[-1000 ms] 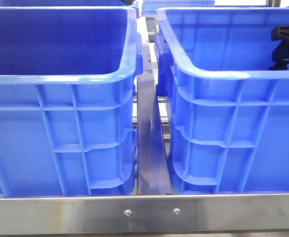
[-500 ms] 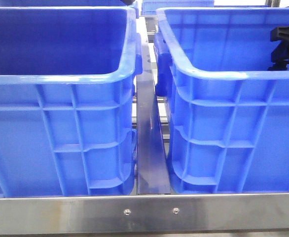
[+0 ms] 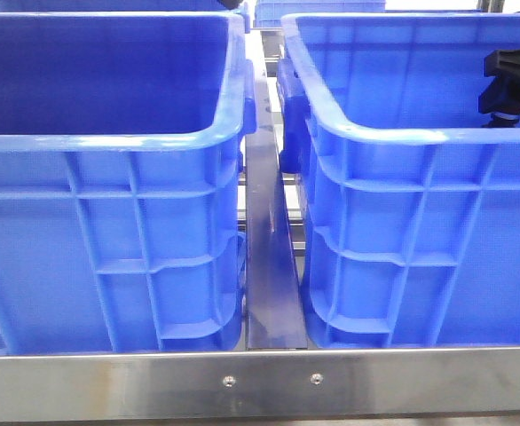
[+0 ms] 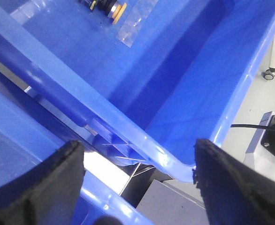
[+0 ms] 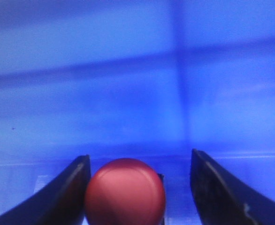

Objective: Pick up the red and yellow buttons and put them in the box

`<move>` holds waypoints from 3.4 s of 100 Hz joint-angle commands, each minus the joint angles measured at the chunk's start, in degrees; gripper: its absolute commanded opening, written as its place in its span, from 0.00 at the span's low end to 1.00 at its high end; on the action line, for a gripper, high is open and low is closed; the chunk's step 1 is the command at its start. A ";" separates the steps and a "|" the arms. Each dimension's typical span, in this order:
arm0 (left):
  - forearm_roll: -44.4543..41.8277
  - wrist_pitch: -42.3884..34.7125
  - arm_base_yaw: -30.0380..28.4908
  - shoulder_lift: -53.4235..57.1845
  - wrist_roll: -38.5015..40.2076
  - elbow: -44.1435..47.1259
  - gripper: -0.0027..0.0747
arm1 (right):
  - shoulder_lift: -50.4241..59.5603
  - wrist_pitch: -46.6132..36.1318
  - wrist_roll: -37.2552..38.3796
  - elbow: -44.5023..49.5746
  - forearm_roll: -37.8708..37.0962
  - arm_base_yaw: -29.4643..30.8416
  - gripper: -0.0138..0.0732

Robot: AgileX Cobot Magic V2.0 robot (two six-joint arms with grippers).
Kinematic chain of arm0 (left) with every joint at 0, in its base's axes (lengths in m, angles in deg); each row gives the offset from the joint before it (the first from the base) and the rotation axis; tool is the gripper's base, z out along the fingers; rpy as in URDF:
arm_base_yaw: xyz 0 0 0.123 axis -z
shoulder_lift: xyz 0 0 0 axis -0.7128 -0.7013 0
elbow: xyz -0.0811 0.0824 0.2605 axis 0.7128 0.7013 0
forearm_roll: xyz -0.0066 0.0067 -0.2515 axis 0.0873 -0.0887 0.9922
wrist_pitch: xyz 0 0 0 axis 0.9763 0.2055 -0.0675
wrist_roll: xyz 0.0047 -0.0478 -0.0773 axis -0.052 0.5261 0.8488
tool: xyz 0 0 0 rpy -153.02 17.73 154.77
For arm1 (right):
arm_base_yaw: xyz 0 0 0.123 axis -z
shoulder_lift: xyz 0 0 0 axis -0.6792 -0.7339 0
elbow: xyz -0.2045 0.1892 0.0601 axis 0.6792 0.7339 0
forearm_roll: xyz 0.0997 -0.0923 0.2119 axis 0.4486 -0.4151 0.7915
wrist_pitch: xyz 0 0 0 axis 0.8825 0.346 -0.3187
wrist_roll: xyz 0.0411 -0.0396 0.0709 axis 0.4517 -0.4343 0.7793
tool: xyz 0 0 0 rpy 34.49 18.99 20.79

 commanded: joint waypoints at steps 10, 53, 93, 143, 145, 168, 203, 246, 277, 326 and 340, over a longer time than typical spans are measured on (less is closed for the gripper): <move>2.18 -2.01 0.41 2.61 0.16 -1.99 0.65 | 4.50 1.44 -0.61 -1.47 0.91 0.27 0.71; 0.95 -2.01 0.41 2.61 0.16 -1.99 0.65 | 16.93 -0.53 -0.61 5.86 0.37 0.27 0.71; -9.93 -3.85 -6.35 2.61 3.97 -1.99 0.06 | 35.99 -0.53 -0.61 19.21 0.37 0.27 0.11; -19.27 -4.00 -21.53 5.75 7.10 0.48 0.01 | 58.97 -1.60 -0.61 33.10 0.37 0.27 0.08; -20.28 -4.48 -21.66 6.26 7.80 1.04 0.01 | 59.54 -1.67 -0.61 33.41 0.37 0.27 0.08; -28.46 -13.84 -21.78 15.49 14.36 11.84 0.01 | 67.31 -1.96 -0.61 37.42 0.37 0.27 0.08; -33.39 -28.32 -21.78 35.58 17.49 33.37 0.01 | 72.65 0.09 -0.61 40.70 0.37 -0.94 0.08; -35.79 -35.64 -21.78 59.80 18.80 54.66 0.01 | 79.04 4.66 -0.56 44.54 0.37 -1.76 0.08; -35.79 -36.31 -21.78 77.17 18.80 63.52 0.01 | 92.39 3.71 -0.56 50.80 0.37 -1.76 0.08; -32.45 -36.32 -21.78 81.35 18.80 65.41 0.01 | 97.22 2.56 -0.56 52.71 0.37 -1.76 0.08; -32.45 -36.32 -21.78 81.35 18.80 65.41 0.01 | 97.22 2.56 -0.56 52.71 0.37 -1.76 0.08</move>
